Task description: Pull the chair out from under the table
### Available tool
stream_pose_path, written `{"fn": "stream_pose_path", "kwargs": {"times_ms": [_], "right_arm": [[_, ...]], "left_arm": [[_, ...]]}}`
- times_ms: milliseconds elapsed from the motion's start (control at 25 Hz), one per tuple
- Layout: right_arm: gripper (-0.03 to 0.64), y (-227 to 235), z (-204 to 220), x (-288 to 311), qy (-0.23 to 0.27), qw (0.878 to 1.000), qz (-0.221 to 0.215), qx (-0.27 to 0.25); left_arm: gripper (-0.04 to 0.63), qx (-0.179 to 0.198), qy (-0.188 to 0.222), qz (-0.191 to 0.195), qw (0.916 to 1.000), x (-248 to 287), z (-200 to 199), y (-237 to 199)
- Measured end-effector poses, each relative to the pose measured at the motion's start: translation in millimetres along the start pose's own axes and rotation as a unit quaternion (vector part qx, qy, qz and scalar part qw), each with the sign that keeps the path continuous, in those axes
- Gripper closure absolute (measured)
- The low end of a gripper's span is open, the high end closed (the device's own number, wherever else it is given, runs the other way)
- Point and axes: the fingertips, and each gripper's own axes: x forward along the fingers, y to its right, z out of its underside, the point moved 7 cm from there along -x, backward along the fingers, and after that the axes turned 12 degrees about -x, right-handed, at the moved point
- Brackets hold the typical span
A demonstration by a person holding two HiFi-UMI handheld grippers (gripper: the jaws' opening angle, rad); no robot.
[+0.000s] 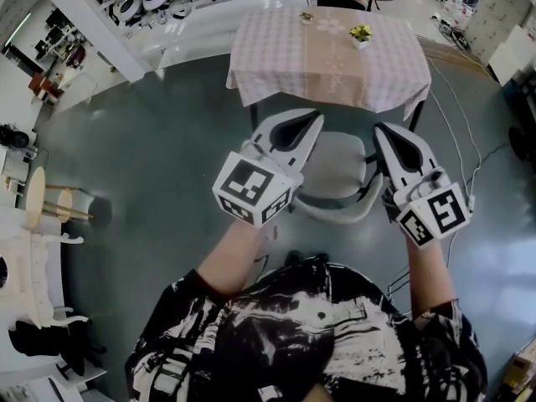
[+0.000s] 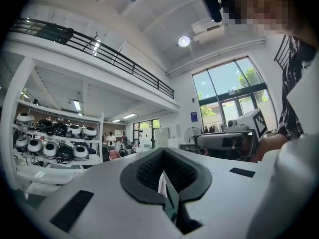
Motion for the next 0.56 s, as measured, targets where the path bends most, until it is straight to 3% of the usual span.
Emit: {"fn": "stream_pose_path", "kwargs": {"times_ms": [560], "right_arm": [[0.618,1.8,0.6,0.9,0.003,1.000,0.002,0.003]], "left_arm": [[0.595,-0.001,-0.002,-0.001,1.0000,1.3,1.9,-1.2]]}}
